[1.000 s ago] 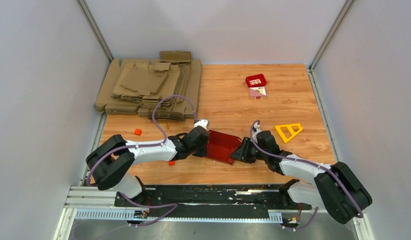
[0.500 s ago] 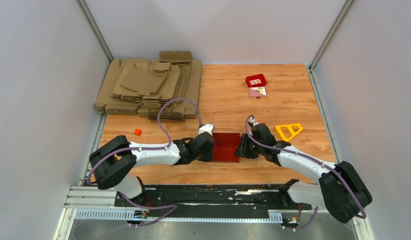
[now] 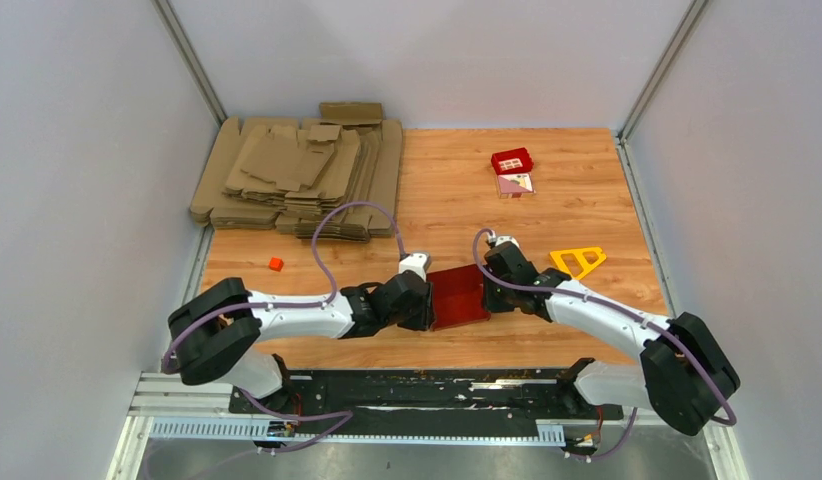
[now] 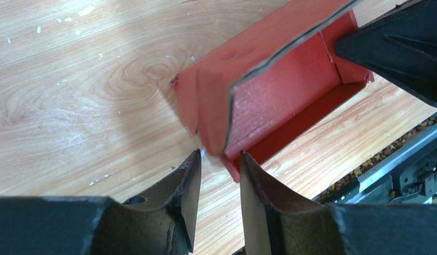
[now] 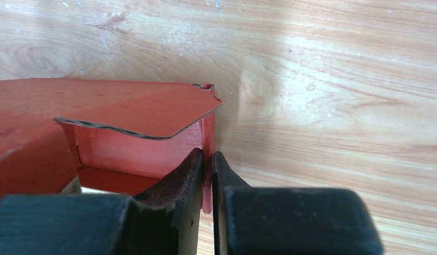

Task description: Fold the paper box

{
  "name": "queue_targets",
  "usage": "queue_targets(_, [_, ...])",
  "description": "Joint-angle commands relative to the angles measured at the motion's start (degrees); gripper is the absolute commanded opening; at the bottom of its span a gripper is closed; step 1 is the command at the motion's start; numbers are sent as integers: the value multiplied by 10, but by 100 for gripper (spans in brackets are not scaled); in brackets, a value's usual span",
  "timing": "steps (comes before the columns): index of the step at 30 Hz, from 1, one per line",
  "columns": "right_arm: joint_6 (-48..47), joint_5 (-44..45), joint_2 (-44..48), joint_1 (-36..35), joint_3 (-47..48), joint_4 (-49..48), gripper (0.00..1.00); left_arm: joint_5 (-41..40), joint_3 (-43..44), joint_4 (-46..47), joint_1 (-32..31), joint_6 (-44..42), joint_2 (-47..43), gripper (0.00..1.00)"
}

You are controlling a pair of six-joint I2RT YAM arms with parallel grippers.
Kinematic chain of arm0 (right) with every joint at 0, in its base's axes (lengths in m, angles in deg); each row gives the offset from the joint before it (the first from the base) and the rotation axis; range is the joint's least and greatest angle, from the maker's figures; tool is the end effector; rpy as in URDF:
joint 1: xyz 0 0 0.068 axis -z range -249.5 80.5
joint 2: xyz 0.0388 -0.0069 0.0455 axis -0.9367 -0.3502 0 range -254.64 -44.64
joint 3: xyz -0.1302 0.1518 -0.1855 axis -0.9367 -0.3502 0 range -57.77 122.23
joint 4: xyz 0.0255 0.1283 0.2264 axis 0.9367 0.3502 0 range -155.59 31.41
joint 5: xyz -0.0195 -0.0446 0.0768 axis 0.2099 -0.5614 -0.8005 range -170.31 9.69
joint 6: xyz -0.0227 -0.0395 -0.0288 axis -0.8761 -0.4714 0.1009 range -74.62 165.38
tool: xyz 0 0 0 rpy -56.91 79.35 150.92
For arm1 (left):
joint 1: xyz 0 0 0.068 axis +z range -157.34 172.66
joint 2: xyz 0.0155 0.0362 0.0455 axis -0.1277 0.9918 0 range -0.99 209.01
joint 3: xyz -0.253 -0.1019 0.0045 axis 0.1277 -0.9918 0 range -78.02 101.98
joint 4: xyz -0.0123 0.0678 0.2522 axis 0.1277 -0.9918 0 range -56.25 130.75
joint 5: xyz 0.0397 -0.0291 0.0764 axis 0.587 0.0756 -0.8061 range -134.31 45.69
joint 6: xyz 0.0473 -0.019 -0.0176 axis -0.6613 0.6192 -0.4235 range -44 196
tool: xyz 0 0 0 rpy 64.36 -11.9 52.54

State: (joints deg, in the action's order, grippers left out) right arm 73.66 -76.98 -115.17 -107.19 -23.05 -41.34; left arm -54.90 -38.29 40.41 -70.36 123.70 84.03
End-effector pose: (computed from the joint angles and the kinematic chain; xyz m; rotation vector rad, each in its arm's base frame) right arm 0.1758 0.1333 0.1727 -0.1972 2.6468 0.3217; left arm 0.1366 -0.2539 0.1667 0.2367 2.4575 -0.6980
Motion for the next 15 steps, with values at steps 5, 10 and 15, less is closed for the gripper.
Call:
queue_targets(5, [-35, 97, -7, -19, 18, 23, 10, 19, -29, 6, -4, -12, -85, 47])
queue_targets(10, [-43, 74, -4, -20, 3, -2, 11, -4, -35, -60, 0, -55, -153, 56])
queue_targets(15, [-53, 43, 7, -20, -8, -22, 11, 44, -40, -65, 55, -133, -202, 63])
